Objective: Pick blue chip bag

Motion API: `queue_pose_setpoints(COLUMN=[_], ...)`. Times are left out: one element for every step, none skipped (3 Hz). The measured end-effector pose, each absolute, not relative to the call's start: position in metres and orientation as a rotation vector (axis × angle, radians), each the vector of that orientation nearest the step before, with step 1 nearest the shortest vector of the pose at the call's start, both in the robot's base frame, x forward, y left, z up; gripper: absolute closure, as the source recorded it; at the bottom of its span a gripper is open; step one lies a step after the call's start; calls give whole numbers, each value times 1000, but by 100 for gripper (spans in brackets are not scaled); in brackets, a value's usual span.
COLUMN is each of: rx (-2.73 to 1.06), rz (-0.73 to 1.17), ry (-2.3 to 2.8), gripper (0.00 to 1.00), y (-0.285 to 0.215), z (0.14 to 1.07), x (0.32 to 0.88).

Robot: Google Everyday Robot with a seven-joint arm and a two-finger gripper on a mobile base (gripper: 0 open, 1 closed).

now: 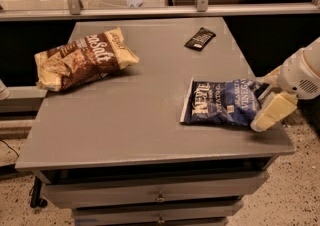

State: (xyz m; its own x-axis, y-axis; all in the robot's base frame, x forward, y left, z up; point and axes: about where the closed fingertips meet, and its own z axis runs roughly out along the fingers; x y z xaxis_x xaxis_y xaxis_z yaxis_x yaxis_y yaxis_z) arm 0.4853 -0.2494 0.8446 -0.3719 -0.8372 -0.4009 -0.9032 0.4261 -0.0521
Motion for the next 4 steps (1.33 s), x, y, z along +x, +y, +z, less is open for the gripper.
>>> queue_pose_setpoints(rx=[-1394, -1336, -1293, -1247], rz=[391, 468, 508, 531], ry=[2350, 2368, 2370, 2322], gripper=[41, 64, 88, 100], y=[-246, -243, -242, -240], z=[833, 829, 836, 864], x=[485, 484, 488, 493])
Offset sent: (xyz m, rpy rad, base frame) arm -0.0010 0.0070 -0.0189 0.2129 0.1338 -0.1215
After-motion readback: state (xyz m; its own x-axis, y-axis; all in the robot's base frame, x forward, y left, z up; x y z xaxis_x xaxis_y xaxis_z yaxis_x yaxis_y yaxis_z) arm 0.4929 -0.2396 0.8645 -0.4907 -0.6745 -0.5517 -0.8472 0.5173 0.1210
